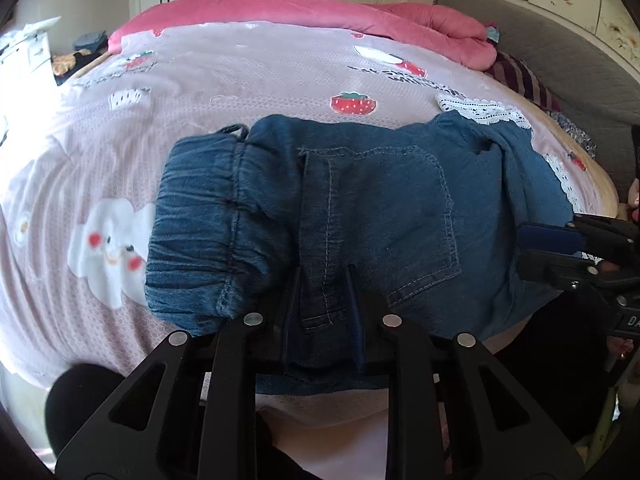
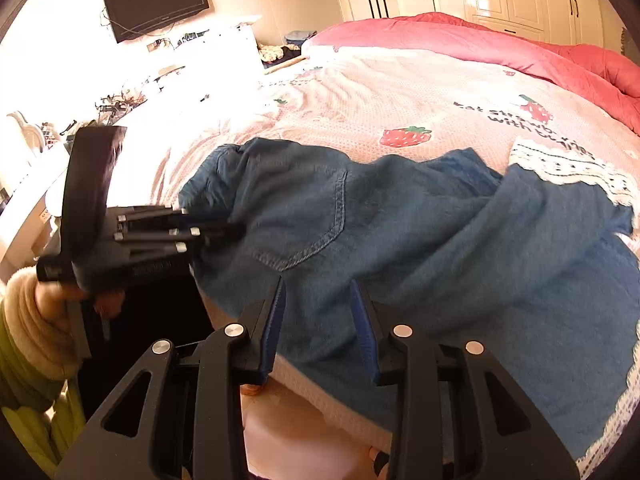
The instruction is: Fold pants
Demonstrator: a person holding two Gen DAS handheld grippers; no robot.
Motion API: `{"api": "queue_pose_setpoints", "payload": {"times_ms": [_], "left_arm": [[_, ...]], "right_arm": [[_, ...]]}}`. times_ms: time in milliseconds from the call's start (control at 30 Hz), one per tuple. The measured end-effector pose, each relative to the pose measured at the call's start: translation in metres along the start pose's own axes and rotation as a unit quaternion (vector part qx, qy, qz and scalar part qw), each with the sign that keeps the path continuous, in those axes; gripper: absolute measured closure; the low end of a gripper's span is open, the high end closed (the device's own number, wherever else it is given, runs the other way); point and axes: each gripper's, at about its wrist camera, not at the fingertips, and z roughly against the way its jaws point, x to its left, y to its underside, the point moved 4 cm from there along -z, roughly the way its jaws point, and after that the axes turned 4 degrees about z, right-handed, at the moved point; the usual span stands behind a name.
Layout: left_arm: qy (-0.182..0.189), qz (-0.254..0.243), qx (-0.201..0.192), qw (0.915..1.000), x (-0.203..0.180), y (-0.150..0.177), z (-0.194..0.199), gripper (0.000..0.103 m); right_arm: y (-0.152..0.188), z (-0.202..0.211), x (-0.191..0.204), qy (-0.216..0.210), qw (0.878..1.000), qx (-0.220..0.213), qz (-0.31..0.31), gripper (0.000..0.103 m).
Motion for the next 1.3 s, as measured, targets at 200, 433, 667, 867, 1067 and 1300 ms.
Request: {"api": "queue_pose_setpoints", "payload": {"times_ms": [200,433,667,867,1067,1300], "left_arm": [[0.007,-0.001,-0.016,0.9999,0.002,0.005,-0.002,0.087],[0.047,0.028,-0.05,0.9973,0.004,-0.002,0.018,0.071],[0.042,-0.009,-0.106,0.9934,-0.026,-0.014,0.064,0.04],[0.121,-0.023,-0.069,0.99,-0.074,-0.022,0.053,0.034],[0.21,-0.018,0.033,0.977,-0.124,-0.016,0.003,0.039],[0.23,0.01,0.098,0.9683,-0.143,-0.023,-0.043,0.081]], "right_arm": [[0.008,-0.036,-0.008,0.02,0.999,0.039,-0.016,0.07],[0.003,-0.002,-0.016,-0.016,0.999,0.003,-0.04,0.057],[-0.006,0.055,-0.061,0.041,0.994,-0.053,-0.086,0.044],[-0.002,0.072,-0.093,0.096,0.987,-0.061,-0.112,0.037],[-0.004,0.093,-0.116,0.131,0.981,-0.075,-0.118,0.028],[-0.034,0.092,-0.132,0.159,0.982,-0.062,-0.079,0.027]]}}
